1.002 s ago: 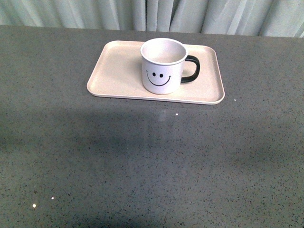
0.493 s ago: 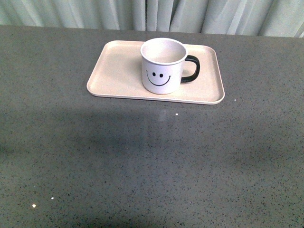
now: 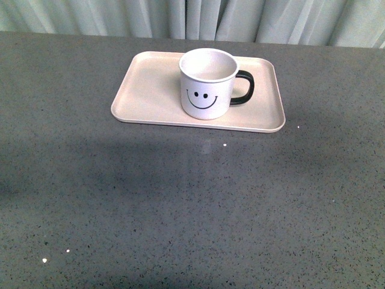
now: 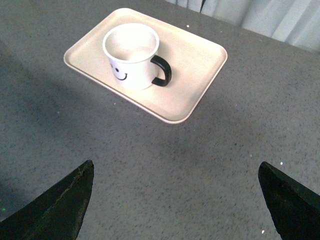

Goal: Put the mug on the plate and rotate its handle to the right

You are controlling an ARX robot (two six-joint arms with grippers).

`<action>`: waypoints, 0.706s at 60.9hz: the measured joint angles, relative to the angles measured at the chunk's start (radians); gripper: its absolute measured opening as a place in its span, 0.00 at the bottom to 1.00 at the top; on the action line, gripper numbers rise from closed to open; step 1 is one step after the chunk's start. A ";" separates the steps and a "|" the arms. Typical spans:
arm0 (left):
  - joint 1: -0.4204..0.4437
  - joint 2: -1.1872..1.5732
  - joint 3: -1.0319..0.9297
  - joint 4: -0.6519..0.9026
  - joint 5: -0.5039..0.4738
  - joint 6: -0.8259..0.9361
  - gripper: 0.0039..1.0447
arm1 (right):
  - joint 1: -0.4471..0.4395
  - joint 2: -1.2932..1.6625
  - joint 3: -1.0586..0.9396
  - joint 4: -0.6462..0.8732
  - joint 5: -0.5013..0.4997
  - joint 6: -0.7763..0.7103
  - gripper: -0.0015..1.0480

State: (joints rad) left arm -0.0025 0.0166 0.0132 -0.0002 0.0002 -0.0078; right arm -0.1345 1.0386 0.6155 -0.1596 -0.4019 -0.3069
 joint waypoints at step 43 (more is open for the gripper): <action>0.000 0.000 0.000 0.000 0.000 0.003 0.91 | 0.259 1.070 0.986 -0.206 0.181 0.183 0.91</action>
State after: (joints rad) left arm -0.0025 0.0162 0.0135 -0.0002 0.0002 -0.0051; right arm 0.1242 2.1090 1.6016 -0.3660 -0.2207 -0.1242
